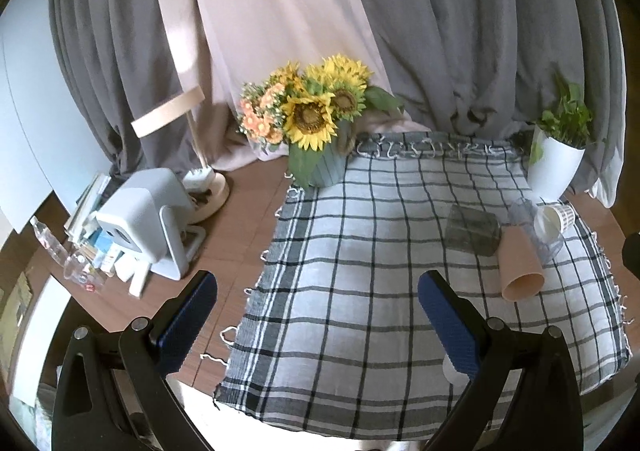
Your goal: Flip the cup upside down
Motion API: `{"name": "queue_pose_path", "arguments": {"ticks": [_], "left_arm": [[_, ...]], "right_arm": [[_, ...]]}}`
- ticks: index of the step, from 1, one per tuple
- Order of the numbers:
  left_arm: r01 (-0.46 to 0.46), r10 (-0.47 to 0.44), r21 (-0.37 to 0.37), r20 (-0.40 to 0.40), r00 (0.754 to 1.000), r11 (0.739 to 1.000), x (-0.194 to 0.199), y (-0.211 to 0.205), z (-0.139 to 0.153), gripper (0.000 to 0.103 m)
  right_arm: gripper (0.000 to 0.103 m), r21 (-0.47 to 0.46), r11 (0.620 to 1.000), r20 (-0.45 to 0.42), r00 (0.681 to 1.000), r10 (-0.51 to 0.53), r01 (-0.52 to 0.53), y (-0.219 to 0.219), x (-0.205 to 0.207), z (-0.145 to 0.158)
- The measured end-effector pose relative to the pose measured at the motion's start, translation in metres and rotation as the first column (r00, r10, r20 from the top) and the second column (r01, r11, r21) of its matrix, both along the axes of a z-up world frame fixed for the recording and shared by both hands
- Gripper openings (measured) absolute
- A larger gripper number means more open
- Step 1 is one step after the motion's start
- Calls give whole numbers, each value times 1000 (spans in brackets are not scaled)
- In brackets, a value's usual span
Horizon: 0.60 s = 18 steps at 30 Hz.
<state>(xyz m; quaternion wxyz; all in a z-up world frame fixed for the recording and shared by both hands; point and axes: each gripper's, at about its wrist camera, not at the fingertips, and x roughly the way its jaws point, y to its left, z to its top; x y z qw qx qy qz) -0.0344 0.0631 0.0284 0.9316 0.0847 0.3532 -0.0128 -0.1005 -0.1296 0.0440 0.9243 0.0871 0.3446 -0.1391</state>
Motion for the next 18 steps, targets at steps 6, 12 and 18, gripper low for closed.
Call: {"name": "queue_pose_path", "arguments": {"ticks": [6, 12, 18], "left_arm": [[13, -13, 2, 21, 1000, 1000, -4, 3, 4, 103], [7, -7, -1, 38, 999, 1000, -4, 8, 6, 103], [5, -5, -1, 39, 999, 1000, -3, 8, 6, 103]], "right_arm": [[98, -15, 1000, 28, 1000, -12, 12, 5, -7, 5], [98, -12, 1000, 25, 1000, -13, 13, 8, -8, 6], [98, -16, 1000, 24, 1000, -8, 8, 12, -8, 6]]}}
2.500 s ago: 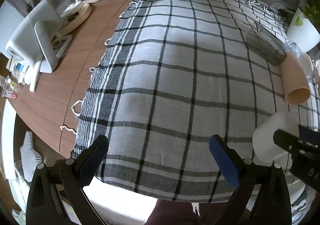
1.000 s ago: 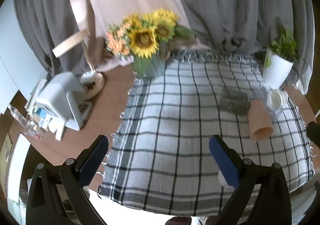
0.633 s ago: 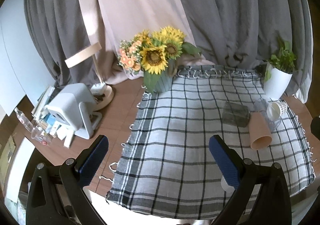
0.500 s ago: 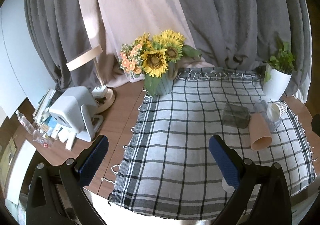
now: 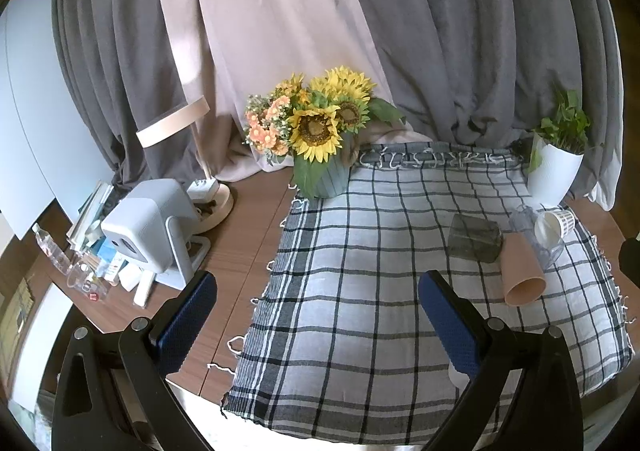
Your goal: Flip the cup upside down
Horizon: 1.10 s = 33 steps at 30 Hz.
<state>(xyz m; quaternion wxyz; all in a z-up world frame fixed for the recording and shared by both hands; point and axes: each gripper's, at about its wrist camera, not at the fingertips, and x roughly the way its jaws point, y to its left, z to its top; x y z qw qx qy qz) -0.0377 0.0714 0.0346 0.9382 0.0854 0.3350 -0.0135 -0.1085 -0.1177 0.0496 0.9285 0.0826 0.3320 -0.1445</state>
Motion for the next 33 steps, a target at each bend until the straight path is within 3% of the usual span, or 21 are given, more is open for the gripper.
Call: {"name": "queue_pose_path", "arguments": {"ticks": [33], "left_arm": [[-4, 4, 8, -11, 1000, 1000, 7, 7, -9, 103]], "right_arm": [[98, -3, 1000, -5, 1000, 6, -6, 0, 6, -3]]}}
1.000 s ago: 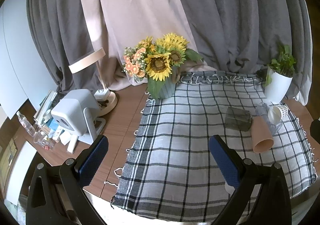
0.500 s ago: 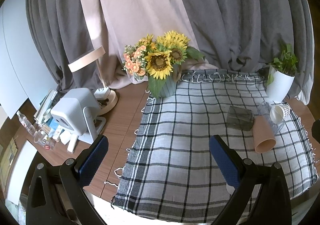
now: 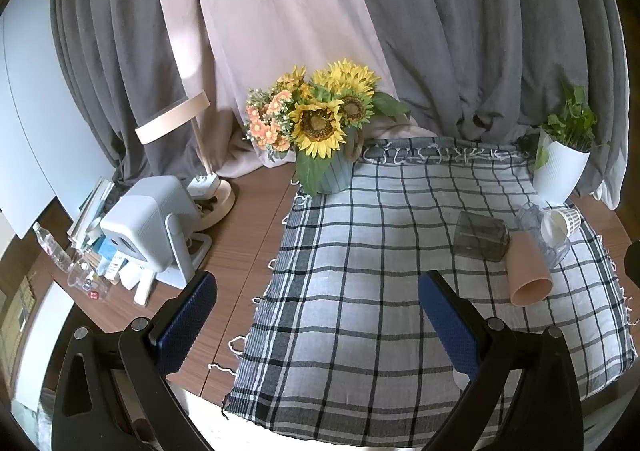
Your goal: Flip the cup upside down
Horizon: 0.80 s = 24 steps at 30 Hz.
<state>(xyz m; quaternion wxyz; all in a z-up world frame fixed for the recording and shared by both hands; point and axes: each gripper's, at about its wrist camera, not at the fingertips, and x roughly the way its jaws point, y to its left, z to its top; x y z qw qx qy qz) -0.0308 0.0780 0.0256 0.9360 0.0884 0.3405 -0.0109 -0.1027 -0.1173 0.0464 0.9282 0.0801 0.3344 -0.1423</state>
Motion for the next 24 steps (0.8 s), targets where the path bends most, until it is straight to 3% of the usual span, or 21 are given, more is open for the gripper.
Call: {"name": "queue_pose_path", "arguments": {"ticks": [24], "left_arm": [[2, -2, 2, 1, 1000, 1000, 1, 0, -1, 103]], "right_arm": [[98, -1, 1000, -2, 1000, 6, -6, -1, 0, 1]]}}
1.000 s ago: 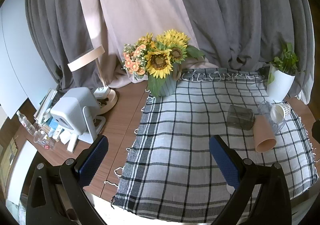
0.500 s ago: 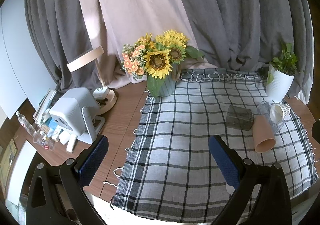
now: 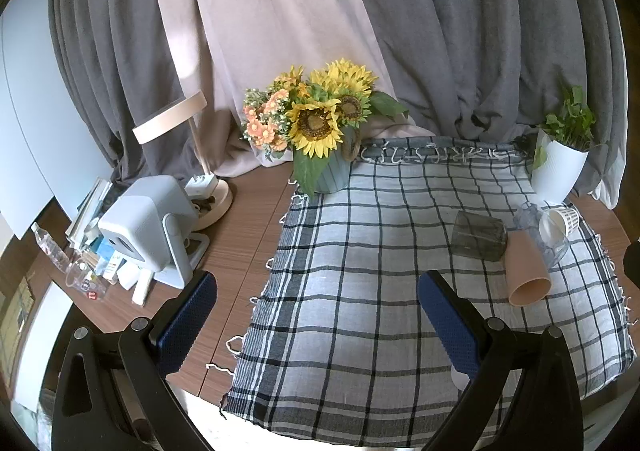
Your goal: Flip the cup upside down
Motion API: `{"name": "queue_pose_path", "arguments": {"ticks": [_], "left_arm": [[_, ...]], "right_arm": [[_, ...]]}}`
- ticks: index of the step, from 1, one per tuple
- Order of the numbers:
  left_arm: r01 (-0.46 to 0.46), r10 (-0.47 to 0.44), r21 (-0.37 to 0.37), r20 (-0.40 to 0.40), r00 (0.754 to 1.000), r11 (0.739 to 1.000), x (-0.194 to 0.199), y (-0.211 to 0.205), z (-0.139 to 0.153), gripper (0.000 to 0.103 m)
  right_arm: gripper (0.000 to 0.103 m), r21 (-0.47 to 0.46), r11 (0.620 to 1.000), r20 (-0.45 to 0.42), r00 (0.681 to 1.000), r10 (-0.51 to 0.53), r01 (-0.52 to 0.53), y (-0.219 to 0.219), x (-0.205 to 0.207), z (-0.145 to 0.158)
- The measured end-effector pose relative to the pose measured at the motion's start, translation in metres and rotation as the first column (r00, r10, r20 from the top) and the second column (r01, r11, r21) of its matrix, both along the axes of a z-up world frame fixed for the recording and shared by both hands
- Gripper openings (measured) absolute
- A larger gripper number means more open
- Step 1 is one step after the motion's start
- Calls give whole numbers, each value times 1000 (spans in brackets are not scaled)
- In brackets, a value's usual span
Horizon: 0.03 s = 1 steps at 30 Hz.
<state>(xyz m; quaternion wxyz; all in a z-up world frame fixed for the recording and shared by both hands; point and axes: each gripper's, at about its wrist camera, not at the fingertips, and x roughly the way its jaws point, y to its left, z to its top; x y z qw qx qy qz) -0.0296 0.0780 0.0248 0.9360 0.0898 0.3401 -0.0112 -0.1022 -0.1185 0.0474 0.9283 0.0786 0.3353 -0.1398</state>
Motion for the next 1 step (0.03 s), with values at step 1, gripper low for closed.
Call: {"name": "queue_pose_path", "arguments": {"ticks": [1], "left_arm": [[0, 0, -1, 0, 1000, 1000, 0, 0, 0, 103]], "right_arm": [[98, 1, 1000, 0, 1000, 1, -1, 0, 0, 0]]}}
